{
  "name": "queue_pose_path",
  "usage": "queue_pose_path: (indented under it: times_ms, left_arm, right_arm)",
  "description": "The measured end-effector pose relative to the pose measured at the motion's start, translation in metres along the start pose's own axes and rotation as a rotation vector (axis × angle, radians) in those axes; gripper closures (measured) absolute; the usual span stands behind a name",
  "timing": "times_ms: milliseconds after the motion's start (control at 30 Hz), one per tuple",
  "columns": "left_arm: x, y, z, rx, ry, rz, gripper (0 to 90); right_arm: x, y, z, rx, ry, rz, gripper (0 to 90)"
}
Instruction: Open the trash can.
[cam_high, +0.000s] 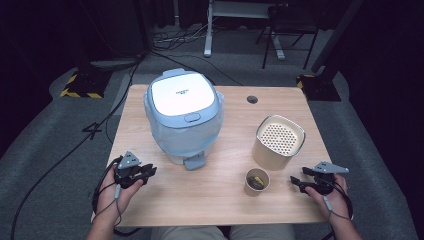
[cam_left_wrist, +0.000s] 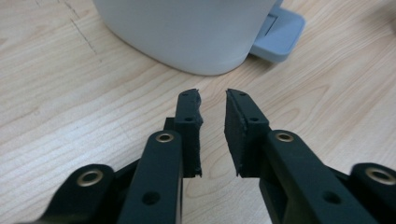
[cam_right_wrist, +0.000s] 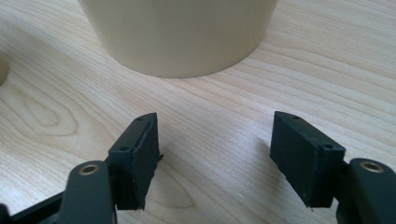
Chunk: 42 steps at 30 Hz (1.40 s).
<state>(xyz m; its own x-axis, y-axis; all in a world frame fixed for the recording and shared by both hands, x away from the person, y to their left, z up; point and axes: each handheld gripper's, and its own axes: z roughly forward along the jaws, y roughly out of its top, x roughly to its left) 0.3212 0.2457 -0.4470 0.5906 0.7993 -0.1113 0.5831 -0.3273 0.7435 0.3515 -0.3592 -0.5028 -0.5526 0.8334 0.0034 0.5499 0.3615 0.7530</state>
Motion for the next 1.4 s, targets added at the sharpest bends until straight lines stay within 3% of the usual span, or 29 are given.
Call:
queue_pose_path:
  times_ms: [100, 233, 600, 867, 1067, 1400]
  left_arm:
    - [0.001, 0.004, -0.006, 0.0, -0.013, 0.004, 82.0]
    - [0.001, 0.011, -0.015, -0.015, -0.043, -0.019, 89.6]
    - [0.006, 0.038, -0.032, -0.082, -0.056, 0.002, 90.0]
    - [0.005, 0.068, -0.05, -0.132, -0.1, 0.092, 90.0]
    - [-0.003, 0.092, -0.068, -0.222, -0.15, 0.116, 90.0]
    - [-0.016, 0.128, -0.085, -0.303, -0.194, 0.176, 90.0]
  right_arm:
    - [0.0, 0.0, 0.0, 0.0, -0.001, 0.0, 33.2]
    - [0.0, 0.0, 0.0, 0.001, 0.0, -0.002, 33.1]
    - [-0.001, 0.0, 0.0, 0.0, 0.004, -0.005, 33.2]
    - [-0.002, 0.001, 0.001, 0.0, 0.009, -0.009, 33.2]
    - [-0.002, 0.001, 0.002, 0.0, 0.009, -0.009, 33.2]
    - [-0.002, 0.002, 0.002, 0.0, 0.008, -0.009, 33.2]
